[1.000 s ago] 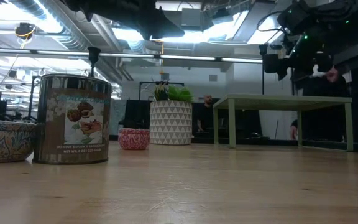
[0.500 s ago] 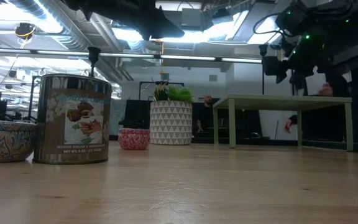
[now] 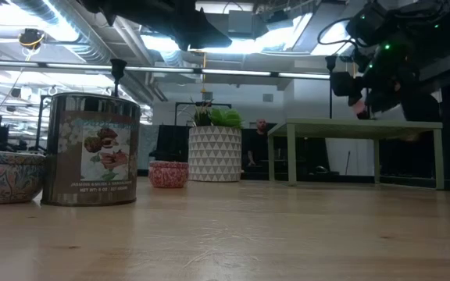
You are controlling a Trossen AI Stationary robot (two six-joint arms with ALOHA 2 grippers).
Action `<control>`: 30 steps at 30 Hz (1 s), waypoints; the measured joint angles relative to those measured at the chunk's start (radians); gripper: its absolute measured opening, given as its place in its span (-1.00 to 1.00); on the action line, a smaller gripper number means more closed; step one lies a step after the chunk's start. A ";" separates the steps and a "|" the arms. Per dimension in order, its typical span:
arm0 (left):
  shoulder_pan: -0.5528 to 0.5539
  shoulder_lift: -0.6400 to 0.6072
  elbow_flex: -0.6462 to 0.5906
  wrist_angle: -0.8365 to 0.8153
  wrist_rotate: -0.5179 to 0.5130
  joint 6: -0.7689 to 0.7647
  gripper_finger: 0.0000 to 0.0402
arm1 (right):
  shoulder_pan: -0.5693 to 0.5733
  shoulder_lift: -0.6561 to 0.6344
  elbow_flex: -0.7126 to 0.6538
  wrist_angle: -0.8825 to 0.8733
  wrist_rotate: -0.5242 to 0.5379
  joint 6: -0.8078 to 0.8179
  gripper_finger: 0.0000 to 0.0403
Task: Pick & Place candle stick holders
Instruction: Put the black candle holder and aligned with other black candle holder on the shelf
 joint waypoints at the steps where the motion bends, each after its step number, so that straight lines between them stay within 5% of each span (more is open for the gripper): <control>1: 0.000 0.000 0.000 0.000 0.000 0.000 -0.64 | 0.000 0.000 0.000 -0.005 0.000 0.000 0.01; 18: 0.000 0.000 0.000 0.000 0.000 0.000 -0.64 | 0.003 -0.016 0.000 -0.091 -0.154 -0.001 0.01; 30: 0.000 0.000 0.000 0.000 0.000 0.000 -0.64 | 0.106 -0.101 0.000 -0.140 -0.223 0.000 0.01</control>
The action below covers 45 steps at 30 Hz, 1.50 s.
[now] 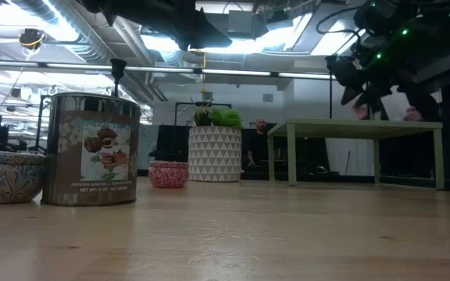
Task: Pick & Place candle stick holders
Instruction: Put the black candle holder and aligned with other black candle holder on the shelf
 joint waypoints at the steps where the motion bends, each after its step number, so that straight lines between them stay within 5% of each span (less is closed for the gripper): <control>1: 0.000 0.000 0.000 0.000 0.000 0.000 -0.64 | 0.009 -0.003 0.000 -0.001 -0.025 0.000 0.01; 8: 0.000 0.000 0.000 0.000 0.000 0.000 -0.64 | 0.079 -0.005 0.000 -0.002 -0.195 -0.005 0.01; 20: 0.000 0.000 0.000 0.000 0.000 0.000 -0.64 | 0.244 -0.078 0.000 -0.104 -0.240 -0.041 0.01; 36: 0.000 0.000 0.000 0.000 0.000 0.000 -0.64 | 0.425 -0.185 0.000 -0.166 -0.462 -0.106 0.01; 45: 0.000 0.000 0.000 0.000 0.000 0.000 -0.64 | 0.473 -0.188 0.000 -0.169 -0.466 -0.105 0.01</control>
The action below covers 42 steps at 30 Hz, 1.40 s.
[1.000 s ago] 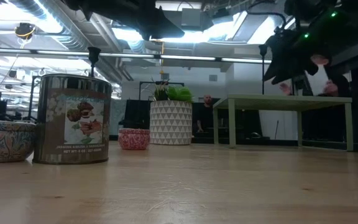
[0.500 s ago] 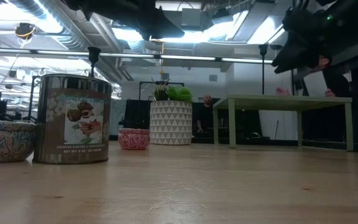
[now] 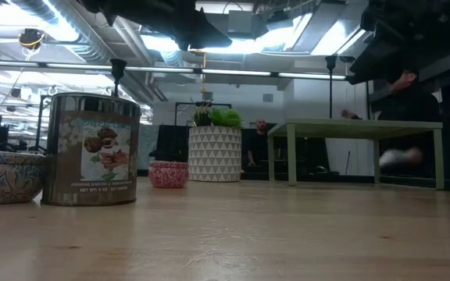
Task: Pick & Place candle stick holders
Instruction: Put the black candle holder and aligned with other black candle holder on the shelf
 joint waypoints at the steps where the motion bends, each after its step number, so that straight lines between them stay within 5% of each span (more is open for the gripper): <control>1: 0.000 0.000 0.000 0.000 0.000 0.000 -0.64 | 0.001 0.000 0.000 0.000 0.000 0.000 0.01; 12: 0.000 0.000 0.000 0.000 0.000 0.000 -0.64 | 0.001 0.000 0.000 0.000 0.000 0.004 0.01; 24: 0.000 0.000 0.000 0.000 0.000 -0.035 -0.64 | 0.088 -0.082 -0.009 -0.046 -0.155 -0.125 0.01; 42: -0.013 0.000 0.000 0.000 0.000 -0.116 -0.64 | 0.300 -0.333 -0.359 0.376 -0.175 -0.232 0.01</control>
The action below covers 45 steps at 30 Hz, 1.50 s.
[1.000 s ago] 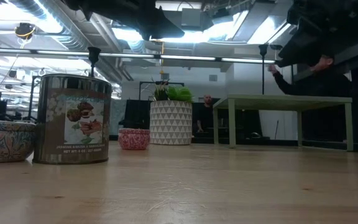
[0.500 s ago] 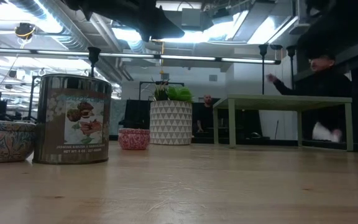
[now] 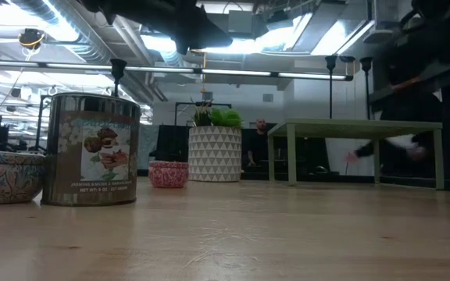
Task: Pick & Place candle stick holders
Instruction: Put the black candle holder and aligned with other black candle holder on the shelf
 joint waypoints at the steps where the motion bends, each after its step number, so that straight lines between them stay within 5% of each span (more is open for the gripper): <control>1: -0.005 0.000 0.000 0.000 0.000 0.000 -0.64 | 0.008 -0.001 -0.021 0.037 -0.005 -0.016 0.01; 13: -0.069 0.000 0.000 -0.002 -0.088 0.003 -0.64 | 0.055 -0.001 -0.290 0.468 -0.051 -0.108 0.01; 25: -0.162 0.000 0.170 -0.451 -0.146 -0.094 -0.64 | 0.055 0.003 -0.296 0.444 -0.039 -0.158 0.01; 31: -0.216 0.000 0.195 -0.602 -0.060 -0.125 -0.64 | 0.054 0.003 -0.296 0.405 0.109 -0.158 0.01; 37: -0.264 -0.004 0.195 -0.683 -0.074 -0.222 -0.64 | 0.054 -0.033 -0.296 0.380 0.073 -0.178 0.01; 45: -0.310 -0.049 0.195 -0.873 -0.100 -0.359 -0.64 | 0.051 -0.115 -0.295 0.264 0.239 -0.189 0.01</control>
